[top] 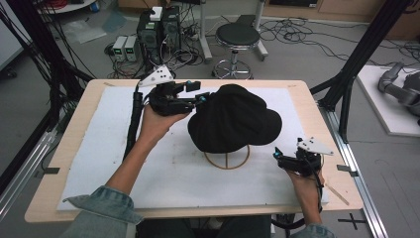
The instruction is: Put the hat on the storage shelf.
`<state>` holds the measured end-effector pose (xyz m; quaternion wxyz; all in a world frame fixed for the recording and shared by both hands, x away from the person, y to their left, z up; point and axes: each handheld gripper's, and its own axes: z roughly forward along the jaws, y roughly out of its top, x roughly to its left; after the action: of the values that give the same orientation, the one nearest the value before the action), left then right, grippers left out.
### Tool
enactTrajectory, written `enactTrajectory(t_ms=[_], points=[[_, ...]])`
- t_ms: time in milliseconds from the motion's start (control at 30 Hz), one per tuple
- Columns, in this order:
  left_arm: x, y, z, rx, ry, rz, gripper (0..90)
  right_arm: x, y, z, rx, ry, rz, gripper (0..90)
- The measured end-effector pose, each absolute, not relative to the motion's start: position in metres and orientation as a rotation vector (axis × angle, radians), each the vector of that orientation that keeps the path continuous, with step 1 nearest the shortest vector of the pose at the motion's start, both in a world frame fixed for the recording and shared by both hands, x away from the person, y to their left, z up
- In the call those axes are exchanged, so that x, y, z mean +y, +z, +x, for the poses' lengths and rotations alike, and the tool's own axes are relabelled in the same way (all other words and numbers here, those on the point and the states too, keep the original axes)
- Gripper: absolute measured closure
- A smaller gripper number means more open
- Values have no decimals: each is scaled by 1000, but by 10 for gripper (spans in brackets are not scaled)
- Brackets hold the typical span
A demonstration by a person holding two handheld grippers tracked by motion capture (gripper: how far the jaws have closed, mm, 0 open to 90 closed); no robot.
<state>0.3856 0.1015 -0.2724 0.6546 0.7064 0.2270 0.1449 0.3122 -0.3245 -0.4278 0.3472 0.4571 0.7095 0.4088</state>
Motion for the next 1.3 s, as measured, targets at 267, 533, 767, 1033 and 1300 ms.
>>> enactTrajectory(t_ms=[267,533,767,1033,1300], points=[[129,-271,383,553,402,1592,405,-325,-427,311,1832,1061,1189,106],[156,-274,378,606,449,1584,348,-323,-427,311,1836,1057,1185,106],[179,-286,373,669,494,1597,291,-322,-427,312,1836,1056,1188,106],[205,-302,362,733,541,1601,252,-320,-427,314,1839,1058,1186,106],[236,-322,351,806,603,1596,232,-319,-426,315,1838,1059,1185,106]])
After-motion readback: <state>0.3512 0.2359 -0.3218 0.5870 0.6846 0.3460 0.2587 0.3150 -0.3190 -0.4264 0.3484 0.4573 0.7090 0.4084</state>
